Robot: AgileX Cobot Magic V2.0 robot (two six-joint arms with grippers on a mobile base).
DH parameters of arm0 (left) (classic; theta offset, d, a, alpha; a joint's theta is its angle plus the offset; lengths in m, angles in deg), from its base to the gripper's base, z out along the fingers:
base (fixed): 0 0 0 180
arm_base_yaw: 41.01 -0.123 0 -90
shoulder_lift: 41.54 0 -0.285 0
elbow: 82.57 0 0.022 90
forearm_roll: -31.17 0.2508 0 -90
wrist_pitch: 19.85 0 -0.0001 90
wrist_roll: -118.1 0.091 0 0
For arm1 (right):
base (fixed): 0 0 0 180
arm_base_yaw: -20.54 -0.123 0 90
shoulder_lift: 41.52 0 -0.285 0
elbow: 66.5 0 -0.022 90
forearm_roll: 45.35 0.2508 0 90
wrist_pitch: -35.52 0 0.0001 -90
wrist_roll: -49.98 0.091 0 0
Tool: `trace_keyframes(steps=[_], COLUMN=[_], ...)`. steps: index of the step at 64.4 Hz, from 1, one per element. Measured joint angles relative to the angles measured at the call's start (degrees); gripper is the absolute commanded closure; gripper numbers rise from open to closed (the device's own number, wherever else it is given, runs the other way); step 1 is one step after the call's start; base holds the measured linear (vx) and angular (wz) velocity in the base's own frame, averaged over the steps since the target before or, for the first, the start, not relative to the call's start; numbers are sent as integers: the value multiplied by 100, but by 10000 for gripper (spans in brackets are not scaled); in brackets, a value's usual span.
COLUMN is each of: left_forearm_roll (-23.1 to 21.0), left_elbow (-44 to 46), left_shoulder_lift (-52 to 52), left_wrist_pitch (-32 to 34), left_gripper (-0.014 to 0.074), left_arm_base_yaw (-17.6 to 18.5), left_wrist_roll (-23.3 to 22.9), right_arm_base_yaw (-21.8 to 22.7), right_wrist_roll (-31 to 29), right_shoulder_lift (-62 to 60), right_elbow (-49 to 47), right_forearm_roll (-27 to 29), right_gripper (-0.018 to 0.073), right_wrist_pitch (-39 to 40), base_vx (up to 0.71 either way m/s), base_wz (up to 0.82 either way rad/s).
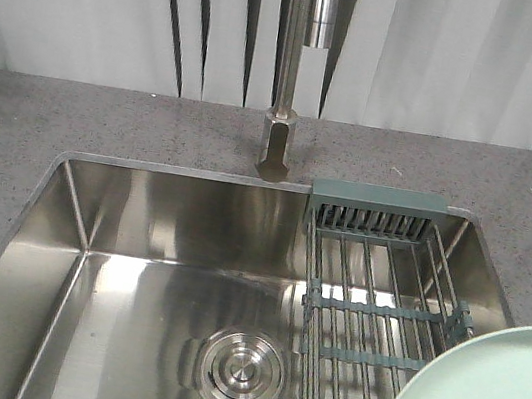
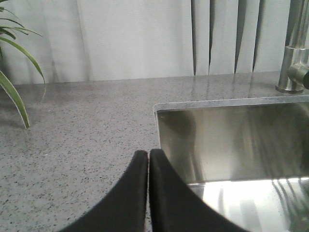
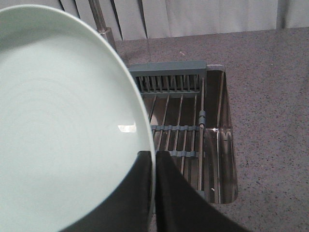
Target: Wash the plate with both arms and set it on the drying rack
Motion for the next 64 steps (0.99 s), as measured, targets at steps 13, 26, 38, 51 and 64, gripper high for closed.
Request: trace_keyframes(steps=[13,26,38,51,64], left_forearm_roll=[0,0,0,0,0], left_elbow=[0,0,0,0,0], left_shoulder_lift=[0,0,0,0,0], left_wrist_pitch=[0,0,0,0,0], left_gripper=[601,601,601,601,601], left_arm_base_yaw=[0,0,0,0,0], left_wrist_roll=[0,0,0,0,0], right_arm_base_yaw=[0,0,0,0,0], right_wrist_roll=[0,0,0,0,0], right_shoulder_lift=[0,0,0,0,0], right_elbow=[0,0,0,0,0], right_forearm_roll=[0,0,0,0,0], right_gripper=[564,564,564,564,564], right_wrist_pitch=[0,0,0,0,0], base_vx=[1,0,0,0,0], base_wz=[-1,0,0,0,0])
